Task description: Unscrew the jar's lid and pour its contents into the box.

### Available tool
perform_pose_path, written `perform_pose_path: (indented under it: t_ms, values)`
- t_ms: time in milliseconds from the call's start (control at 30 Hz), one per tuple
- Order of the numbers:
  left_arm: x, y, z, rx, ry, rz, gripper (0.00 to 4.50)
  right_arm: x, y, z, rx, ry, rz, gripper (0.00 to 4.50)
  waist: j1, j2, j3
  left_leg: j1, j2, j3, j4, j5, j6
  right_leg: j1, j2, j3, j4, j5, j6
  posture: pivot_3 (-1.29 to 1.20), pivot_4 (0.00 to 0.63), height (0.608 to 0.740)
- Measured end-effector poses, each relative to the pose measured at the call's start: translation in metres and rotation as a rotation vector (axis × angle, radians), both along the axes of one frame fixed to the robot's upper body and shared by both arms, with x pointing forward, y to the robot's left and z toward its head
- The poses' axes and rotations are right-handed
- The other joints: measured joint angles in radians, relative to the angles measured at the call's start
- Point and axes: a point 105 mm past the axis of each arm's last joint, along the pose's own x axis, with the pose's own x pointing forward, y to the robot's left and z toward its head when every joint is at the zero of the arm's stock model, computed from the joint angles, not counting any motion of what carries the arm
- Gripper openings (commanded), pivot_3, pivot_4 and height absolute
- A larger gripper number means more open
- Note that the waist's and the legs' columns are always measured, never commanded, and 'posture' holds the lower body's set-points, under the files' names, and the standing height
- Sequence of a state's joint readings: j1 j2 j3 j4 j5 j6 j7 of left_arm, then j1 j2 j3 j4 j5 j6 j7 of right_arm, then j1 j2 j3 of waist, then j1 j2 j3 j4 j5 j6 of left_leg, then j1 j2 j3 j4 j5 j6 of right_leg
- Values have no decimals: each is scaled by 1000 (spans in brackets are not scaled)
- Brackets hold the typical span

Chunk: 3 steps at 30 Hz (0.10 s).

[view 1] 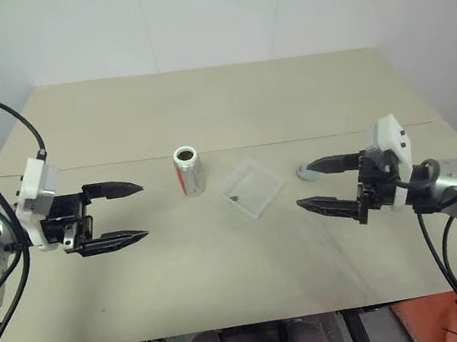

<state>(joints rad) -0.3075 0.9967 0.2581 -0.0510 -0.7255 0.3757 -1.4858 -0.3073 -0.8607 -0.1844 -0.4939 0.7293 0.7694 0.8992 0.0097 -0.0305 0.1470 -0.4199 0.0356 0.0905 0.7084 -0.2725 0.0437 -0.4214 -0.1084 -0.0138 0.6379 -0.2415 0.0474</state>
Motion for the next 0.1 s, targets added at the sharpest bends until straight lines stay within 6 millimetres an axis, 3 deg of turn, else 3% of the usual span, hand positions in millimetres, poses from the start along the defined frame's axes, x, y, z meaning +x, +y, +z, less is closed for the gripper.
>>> perform_pose_path:
  t_ms: [100]
  values:
    - [0, 0, -2, -7, 4, 1, 4487, 0, 0, 0, 0, -1, 0, 4500, 0, 0, 0, 0, 0, 0, 0, 0, 0, 0, 0, 0, 0, 0, 0, 0, 150, 740]
